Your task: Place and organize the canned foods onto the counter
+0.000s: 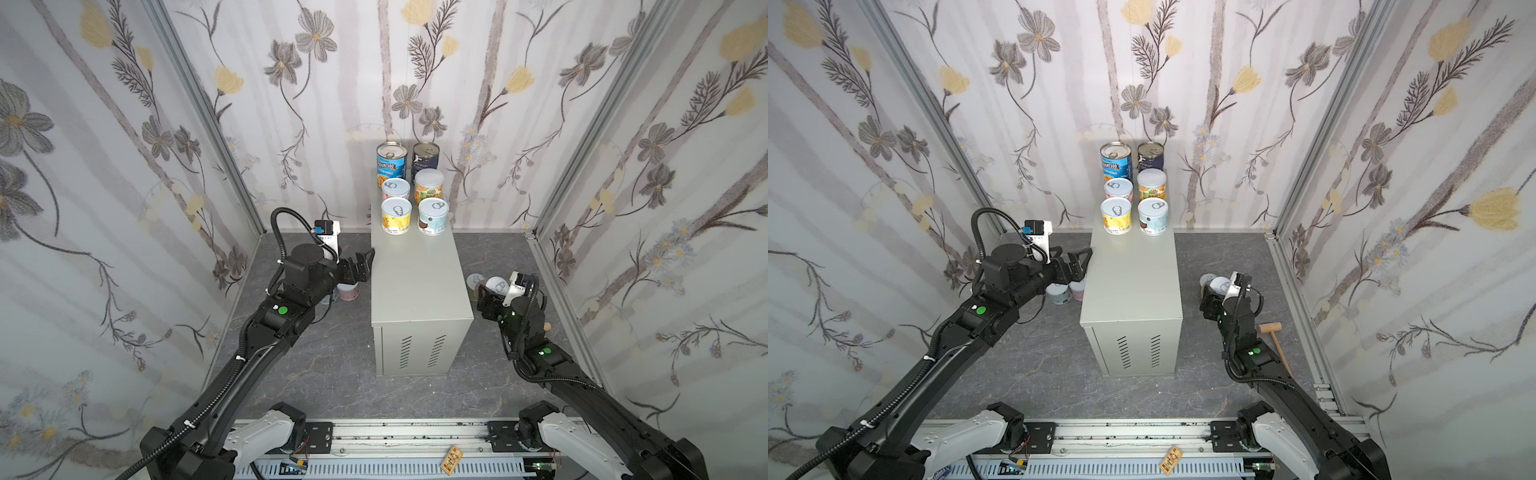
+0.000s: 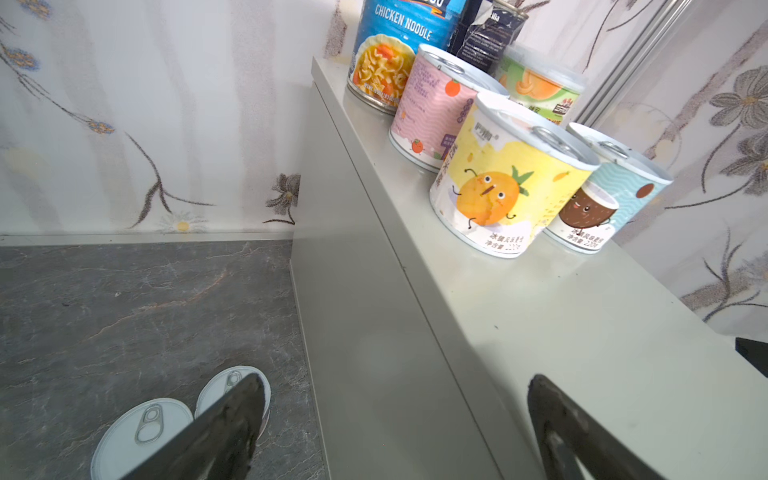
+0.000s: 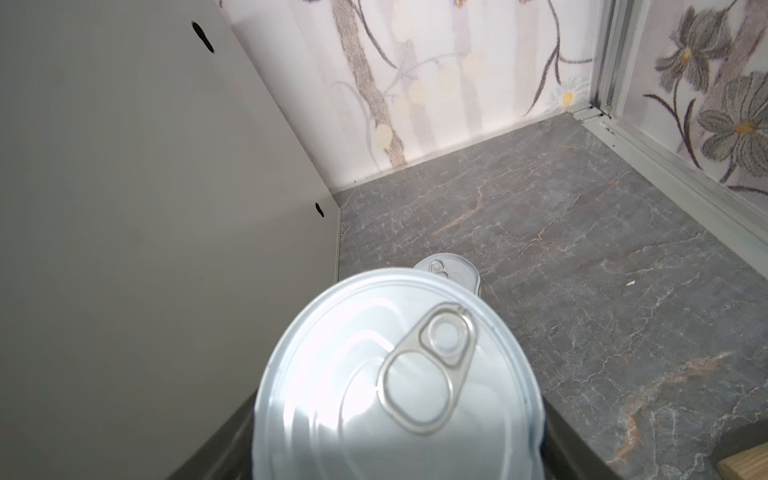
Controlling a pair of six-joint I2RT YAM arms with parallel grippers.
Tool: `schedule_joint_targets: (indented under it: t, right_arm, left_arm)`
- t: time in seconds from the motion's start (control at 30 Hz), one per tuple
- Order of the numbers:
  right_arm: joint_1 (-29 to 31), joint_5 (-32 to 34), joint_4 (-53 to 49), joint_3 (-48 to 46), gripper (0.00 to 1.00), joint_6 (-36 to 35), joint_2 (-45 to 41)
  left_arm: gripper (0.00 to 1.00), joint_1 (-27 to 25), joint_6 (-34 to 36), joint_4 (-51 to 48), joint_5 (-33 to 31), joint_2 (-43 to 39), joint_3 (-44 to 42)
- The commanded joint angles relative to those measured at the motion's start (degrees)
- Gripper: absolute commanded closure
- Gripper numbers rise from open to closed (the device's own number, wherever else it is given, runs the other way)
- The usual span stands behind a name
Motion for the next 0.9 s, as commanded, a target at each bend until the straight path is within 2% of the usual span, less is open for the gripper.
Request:
schedule_joint_targets:
  t: [0.0, 0.3, 0.63, 0.77, 0.87]
  right_arm:
    - [-0.5, -0.4, 4.3, 1.6, 0.47, -0.8, -3.1]
    - [-2.0, -7.3, 2.6, 7.4, 0.47, -2.4, -9.2]
    - [-2.0, -13.0, 1.2, 12.4, 0.47, -4.4, -9.1]
    - [-2.0, -16.7, -0.4, 14.6, 0.48, -4.6, -7.9]
    - [-2.0, -18.6, -5.0, 20.6, 0.47, -5.1, -5.7]
  left_arm:
    - [0.0, 0.0, 0.4, 2.8, 1.4, -0.8, -0.1]
    - [0.0, 0.0, 1.9, 4.1, 5.0, -1.4, -1.2]
    - [0.0, 0.0, 2.6, 5.2, 3.1, -2.3, -2.4]
    - [0.0, 0.0, 1.7, 6.6, -0.6, -3.6, -3.4]
    - [0.0, 0.0, -0.9, 5.1, -9.6, -4.5, -3.4]
